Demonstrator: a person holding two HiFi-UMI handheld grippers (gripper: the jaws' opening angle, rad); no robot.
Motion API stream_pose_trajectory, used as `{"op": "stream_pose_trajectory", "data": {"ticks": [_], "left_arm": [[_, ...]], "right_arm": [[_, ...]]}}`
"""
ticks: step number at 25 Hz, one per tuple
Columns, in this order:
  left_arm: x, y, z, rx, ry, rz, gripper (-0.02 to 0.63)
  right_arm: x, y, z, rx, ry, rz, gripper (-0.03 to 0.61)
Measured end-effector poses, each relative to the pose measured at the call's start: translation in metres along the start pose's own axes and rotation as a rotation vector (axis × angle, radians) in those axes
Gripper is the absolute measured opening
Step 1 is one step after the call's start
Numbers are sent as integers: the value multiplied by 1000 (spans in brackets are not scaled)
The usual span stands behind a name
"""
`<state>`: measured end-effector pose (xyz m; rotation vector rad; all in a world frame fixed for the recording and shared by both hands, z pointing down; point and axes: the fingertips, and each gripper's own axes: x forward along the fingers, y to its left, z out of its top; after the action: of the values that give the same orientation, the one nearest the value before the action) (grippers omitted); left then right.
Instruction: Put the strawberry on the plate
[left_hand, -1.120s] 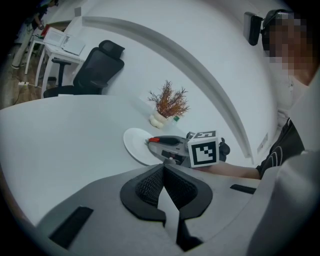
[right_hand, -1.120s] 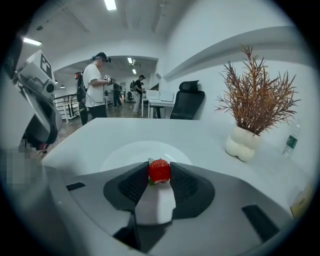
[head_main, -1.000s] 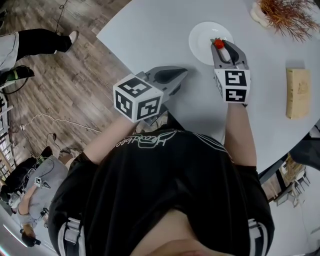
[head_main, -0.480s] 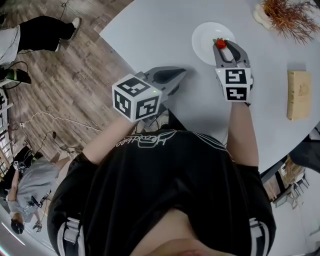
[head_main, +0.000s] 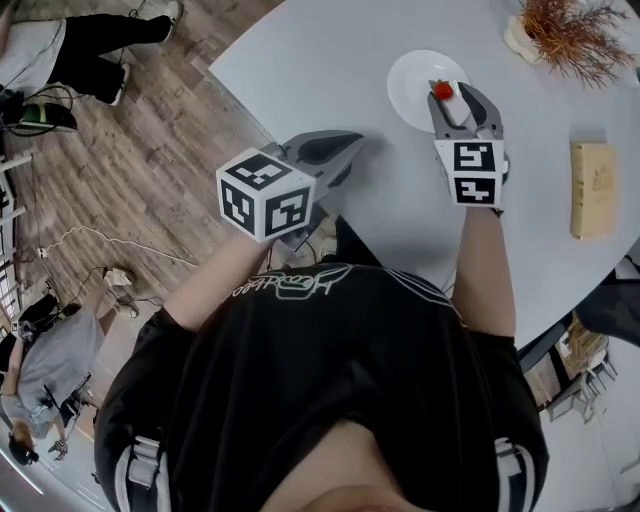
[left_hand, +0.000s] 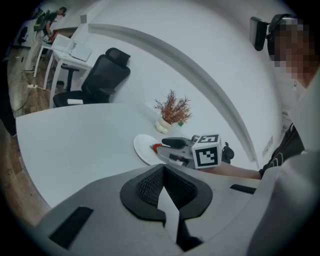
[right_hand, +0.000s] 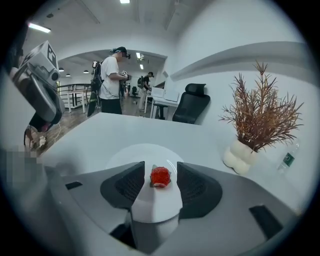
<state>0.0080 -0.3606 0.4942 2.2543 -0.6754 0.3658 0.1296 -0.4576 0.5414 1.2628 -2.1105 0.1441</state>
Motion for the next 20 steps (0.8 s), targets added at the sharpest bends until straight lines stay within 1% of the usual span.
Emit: {"op": "stream_pose_trajectory", "data": {"ticks": [5, 10, 14, 16, 20], "left_arm": [[-21, -16, 16, 24, -48, 1, 6], [-51, -46, 23, 75, -94, 1, 6], [-81, -72, 23, 119, -136, -3, 6], [-98, -87, 21, 146, -149, -12, 6], [-133, -122, 14, 198, -175, -32, 6]], "right_arm": [[-33, 5, 18, 4, -42, -26, 166], [-92, 18, 47, 59, -143, -29, 164], [-148, 32, 73, 80, -242, -35, 160], [-178, 44, 83, 80, -283, -33, 134], [-232, 80, 92, 92, -339, 6, 87]]}}
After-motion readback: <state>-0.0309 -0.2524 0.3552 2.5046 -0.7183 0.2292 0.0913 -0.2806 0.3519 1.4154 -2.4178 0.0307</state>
